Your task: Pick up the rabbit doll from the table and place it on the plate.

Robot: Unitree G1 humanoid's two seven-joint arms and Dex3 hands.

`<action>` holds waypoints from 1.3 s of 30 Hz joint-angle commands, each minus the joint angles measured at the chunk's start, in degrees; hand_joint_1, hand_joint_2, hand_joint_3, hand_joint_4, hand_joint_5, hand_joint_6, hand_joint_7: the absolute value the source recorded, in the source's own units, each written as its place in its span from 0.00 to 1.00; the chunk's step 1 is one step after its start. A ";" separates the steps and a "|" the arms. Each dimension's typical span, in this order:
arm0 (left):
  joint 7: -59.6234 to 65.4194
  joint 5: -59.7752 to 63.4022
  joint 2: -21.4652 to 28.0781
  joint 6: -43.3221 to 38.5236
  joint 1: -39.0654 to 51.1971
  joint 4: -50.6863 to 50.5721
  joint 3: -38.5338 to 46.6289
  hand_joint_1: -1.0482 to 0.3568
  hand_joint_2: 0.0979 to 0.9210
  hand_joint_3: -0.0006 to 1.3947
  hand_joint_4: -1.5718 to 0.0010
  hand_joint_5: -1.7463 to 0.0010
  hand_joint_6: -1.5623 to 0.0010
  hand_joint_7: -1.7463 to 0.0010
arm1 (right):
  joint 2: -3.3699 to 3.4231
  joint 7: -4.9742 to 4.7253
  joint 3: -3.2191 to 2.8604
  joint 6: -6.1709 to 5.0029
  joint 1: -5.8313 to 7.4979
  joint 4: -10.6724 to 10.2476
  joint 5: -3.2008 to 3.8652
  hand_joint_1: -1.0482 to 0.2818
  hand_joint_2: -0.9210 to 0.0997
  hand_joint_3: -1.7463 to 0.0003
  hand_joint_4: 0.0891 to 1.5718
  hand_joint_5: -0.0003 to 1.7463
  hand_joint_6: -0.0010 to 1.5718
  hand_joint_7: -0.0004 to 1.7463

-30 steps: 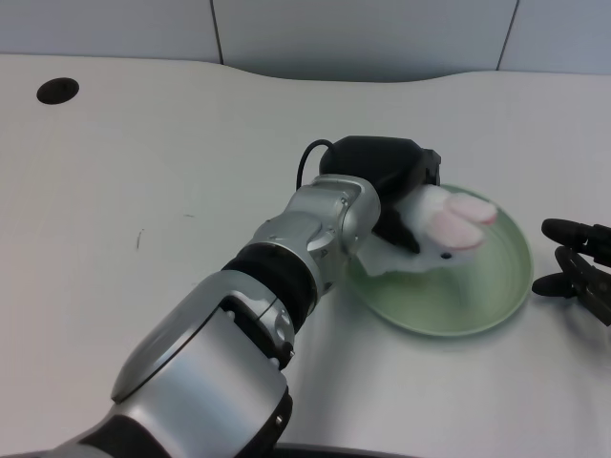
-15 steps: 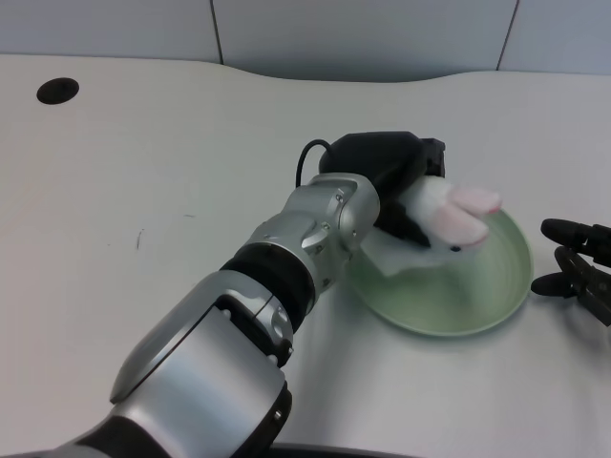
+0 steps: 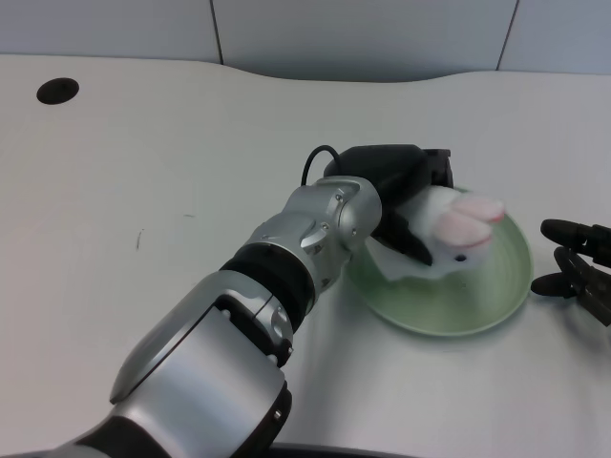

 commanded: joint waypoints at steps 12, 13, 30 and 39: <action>-0.25 2.10 0.98 0.98 -1.46 0.24 -2.18 0.10 1.00 0.02 1.00 1.00 1.00 0.94 | -0.75 0.00 -0.09 -0.42 -0.01 0.40 -0.05 0.49 0.00 0.84 0.49 0.49 0.61 0.00; -0.40 2.05 1.06 1.02 -1.52 0.23 -2.16 0.10 1.00 0.03 1.00 1.00 1.00 0.94 | -0.75 0.07 -0.12 -0.48 -0.02 0.43 -0.01 0.49 0.00 0.84 0.50 0.50 0.62 0.00; -12.51 -16.51 12.83 -7.18 -1.62 -3.10 16.55 0.09 1.00 0.12 0.97 0.98 0.96 0.94 | -1.02 0.48 -1.52 1.22 -1.50 1.46 0.87 0.47 0.00 0.85 0.47 0.48 0.63 0.01; -22.69 -27.25 19.27 -11.19 5.26 -7.49 25.50 0.16 1.00 0.17 0.94 0.96 0.94 0.94 | -1.06 1.17 -2.05 1.75 -1.91 1.60 1.49 0.47 0.00 0.86 0.48 0.45 0.64 0.01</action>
